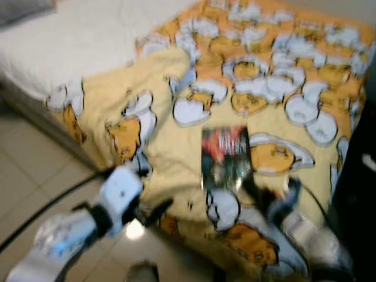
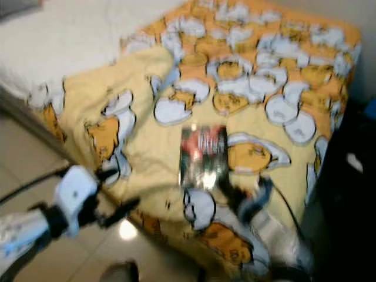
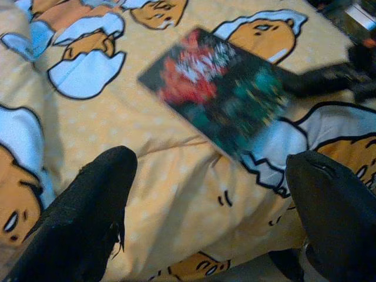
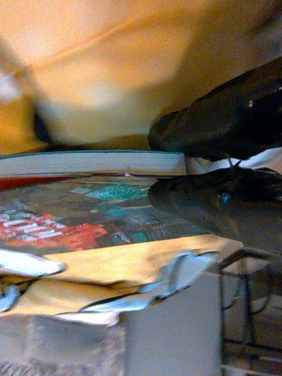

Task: Clean up the room

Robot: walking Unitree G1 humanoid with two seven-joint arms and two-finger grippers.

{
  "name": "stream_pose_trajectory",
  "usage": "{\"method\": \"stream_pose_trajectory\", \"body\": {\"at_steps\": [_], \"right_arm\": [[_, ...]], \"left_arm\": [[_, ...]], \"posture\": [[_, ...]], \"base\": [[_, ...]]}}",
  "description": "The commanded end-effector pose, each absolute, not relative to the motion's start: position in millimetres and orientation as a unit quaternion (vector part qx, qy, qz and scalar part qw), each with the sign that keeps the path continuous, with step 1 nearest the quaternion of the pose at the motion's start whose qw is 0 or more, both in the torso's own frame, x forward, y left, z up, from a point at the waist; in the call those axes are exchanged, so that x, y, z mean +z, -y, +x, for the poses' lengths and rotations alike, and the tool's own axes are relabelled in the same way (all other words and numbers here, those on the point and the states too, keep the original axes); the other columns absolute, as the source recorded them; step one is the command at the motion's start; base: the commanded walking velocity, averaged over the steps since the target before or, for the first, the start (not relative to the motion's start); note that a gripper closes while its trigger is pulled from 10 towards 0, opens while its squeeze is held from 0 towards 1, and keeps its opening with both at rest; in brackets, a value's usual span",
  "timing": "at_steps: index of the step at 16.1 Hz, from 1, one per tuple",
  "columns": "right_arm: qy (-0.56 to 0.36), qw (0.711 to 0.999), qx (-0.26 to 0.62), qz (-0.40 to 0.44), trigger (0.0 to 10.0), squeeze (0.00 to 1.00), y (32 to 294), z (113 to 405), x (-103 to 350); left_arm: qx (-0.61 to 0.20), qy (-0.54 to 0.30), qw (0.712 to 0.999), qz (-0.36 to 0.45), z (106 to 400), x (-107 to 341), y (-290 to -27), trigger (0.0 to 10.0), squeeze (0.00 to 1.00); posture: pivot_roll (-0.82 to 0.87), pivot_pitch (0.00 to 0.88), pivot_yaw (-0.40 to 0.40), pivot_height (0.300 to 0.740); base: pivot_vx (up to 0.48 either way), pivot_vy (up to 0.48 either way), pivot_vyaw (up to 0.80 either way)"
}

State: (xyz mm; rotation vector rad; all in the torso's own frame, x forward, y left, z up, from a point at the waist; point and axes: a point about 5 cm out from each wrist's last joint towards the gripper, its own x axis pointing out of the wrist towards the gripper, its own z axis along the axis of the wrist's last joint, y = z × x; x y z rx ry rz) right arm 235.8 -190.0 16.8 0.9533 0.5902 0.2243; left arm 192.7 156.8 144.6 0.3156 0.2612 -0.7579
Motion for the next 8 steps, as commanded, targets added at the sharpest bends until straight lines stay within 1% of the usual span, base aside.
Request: {"method": "stream_pose_trajectory", "body": {"at_steps": [1,2,3,4,8], "right_arm": [[-0.287,0.842,0.114,0.441,0.0,0.00,187.4,232.4,20.8],[-0.293,0.852,0.106,0.421,10.0,0.00,185.5,234.6,19.3],[-0.294,0.855,0.102,0.416,10.0,0.00,184.0,237.0,20.4],[-0.291,0.857,0.102,0.412,10.0,1.00,179.7,242.5,26.7],[-0.277,0.857,0.107,0.420,10.0,1.00,171.7,259.6,35.0]], "left_arm": [[-0.369,-0.127,0.908,0.155,193.4,141.8,-154.5,10.0,0.48],[-0.371,-0.125,0.907,0.154,194.5,141.6,-152.6,10.0,0.48],[-0.372,-0.124,0.907,0.154,194.8,141.5,-152.0,10.0,0.48],[-0.374,-0.123,0.906,0.154,195.0,141.6,-151.2,10.0,0.48],[-0.370,-0.124,0.907,0.160,194.9,142.2,-154.5,10.0,0.48]], "posture": [[0.13,0.094,-0.032,0.740],[0.13,0.097,-0.026,0.740],[0.13,0.097,-0.026,0.740],[0.13,0.097,-0.025,0.740],[0.14,0.097,-0.036,0.740]], "base": [[0.000,0.000,0.00],[0.000,0.000,0.00],[0.000,0.000,0.00],[0.000,0.000,0.00],[0.000,0.000,0.00]]}}
